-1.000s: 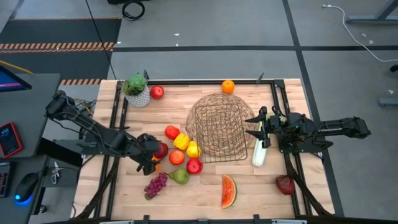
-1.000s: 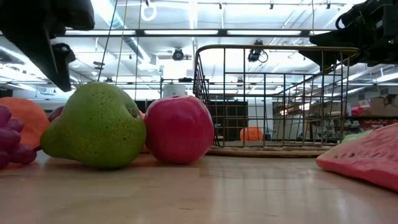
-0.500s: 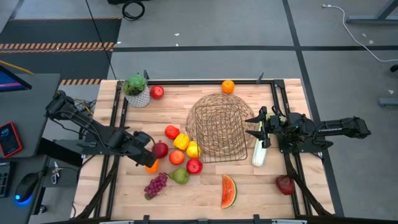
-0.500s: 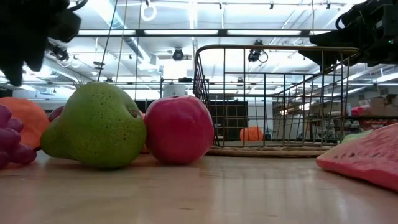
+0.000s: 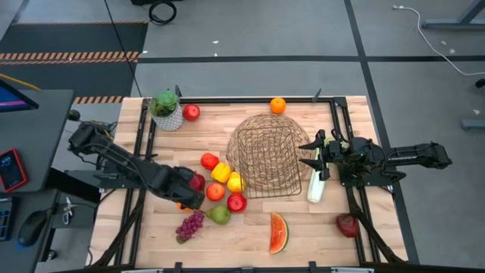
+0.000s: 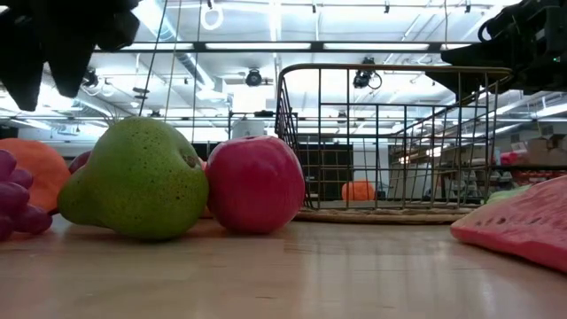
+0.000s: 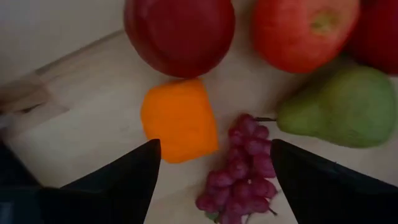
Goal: Build produce basket
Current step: Put the bottom orange into the wire basket
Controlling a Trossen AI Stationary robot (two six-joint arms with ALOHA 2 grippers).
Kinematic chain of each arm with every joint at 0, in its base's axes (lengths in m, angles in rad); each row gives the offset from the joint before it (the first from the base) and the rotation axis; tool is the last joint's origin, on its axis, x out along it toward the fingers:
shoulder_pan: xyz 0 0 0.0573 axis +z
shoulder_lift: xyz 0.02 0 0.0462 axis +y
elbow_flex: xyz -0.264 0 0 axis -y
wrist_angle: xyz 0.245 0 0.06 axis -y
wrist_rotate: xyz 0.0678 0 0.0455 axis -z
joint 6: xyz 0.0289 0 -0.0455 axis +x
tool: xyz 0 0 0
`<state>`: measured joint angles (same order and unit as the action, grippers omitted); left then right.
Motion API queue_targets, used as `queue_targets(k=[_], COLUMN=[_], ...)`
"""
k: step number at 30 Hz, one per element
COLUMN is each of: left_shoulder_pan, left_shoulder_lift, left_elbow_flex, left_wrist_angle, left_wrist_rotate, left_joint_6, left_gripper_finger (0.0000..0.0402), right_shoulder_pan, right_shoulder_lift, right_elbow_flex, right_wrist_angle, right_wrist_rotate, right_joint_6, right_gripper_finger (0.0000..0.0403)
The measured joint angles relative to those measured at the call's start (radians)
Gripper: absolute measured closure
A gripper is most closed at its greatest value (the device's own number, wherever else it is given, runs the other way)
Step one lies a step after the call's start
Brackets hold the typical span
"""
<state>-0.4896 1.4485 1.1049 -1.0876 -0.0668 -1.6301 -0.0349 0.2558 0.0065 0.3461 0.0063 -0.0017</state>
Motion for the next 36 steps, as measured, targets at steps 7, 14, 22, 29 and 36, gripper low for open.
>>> queue_targets(k=[7, 14, 22, 29, 36], left_shoulder_pan=[-0.001, -0.001, -0.025, -0.024, -0.028], left_shoulder_lift=[0.114, 0.124, 0.124, 0.124, 0.124], left_elbow_flex=[0.032, 0.032, -0.05, -0.117, -0.164], left_wrist_angle=[-0.023, -0.03, 0.004, 0.139, 0.199], left_wrist_rotate=[0.016, 0.012, -0.01, -0.007, 0.014], left_joint_6=[0.045, 0.014, -0.038, -0.027, -0.029], left_gripper_finger=[0.0097, 0.0097, 0.0097, 0.0097, 0.0106], right_shoulder_pan=[0.0, 0.0, 0.0, 0.0, 0.0], right_shoulder_lift=[0.0, 0.0, 0.0, 0.0, 0.0], right_elbow_flex=[0.0, 0.0, 0.0, 0.0, 0.0], right_wrist_angle=[0.0, 0.004, 0.004, 0.004, 0.004], right_wrist_rotate=[0.0, 0.0, 0.0, 0.0, 0.0], right_joint_6=[0.0, 0.0, 0.0, 0.0, 0.0], right_gripper_finger=[0.0172, 0.0172, 0.0172, 0.0172, 0.0172])
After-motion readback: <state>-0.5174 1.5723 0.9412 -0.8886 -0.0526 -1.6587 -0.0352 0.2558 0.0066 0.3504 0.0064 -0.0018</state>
